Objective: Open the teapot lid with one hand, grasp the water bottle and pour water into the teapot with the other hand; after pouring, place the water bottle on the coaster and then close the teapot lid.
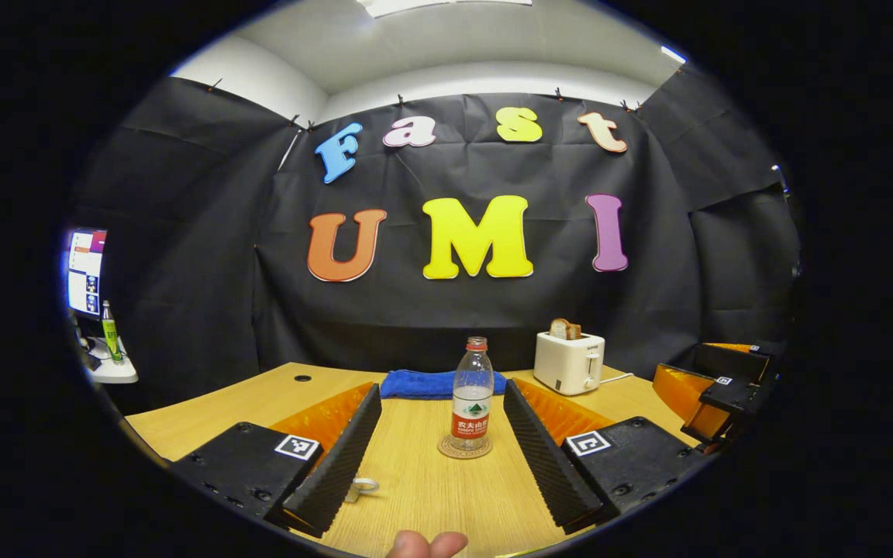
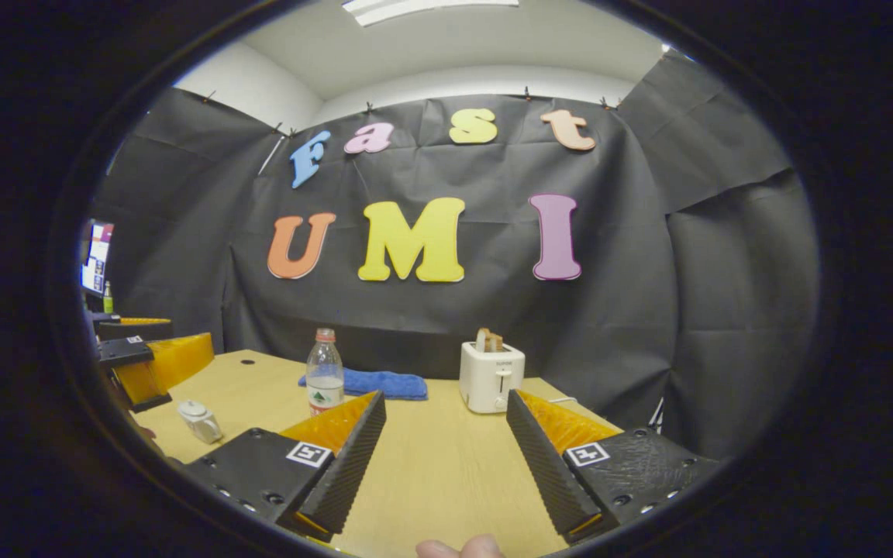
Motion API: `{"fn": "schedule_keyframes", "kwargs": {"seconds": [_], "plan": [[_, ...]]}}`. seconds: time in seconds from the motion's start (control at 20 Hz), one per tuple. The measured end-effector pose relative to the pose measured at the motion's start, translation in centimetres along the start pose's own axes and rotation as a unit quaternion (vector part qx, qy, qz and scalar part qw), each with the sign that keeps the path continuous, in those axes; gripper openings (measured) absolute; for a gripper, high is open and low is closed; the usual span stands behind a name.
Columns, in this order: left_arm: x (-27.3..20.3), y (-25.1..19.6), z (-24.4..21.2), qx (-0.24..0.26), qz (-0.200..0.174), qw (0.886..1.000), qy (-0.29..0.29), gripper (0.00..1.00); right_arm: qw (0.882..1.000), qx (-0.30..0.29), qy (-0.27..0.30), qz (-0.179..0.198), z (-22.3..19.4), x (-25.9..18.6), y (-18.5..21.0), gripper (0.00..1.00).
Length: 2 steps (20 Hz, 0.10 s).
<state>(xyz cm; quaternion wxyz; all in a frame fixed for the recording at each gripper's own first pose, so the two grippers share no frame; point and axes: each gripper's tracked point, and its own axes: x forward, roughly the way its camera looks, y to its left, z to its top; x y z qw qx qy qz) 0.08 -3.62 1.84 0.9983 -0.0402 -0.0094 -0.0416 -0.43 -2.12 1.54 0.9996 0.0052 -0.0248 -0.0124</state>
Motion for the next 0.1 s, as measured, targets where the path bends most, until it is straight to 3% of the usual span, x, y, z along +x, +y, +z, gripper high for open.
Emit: {"fn": "schedule_keyframes", "kwargs": {"seconds": [0.1], "plan": [[0.06,-0.11,-0.23,-0.003,-0.003,1.0,0.003,0.99,1.0,0.007,-0.005,0.001,0.2,-0.06,0.63,0.94]]}}
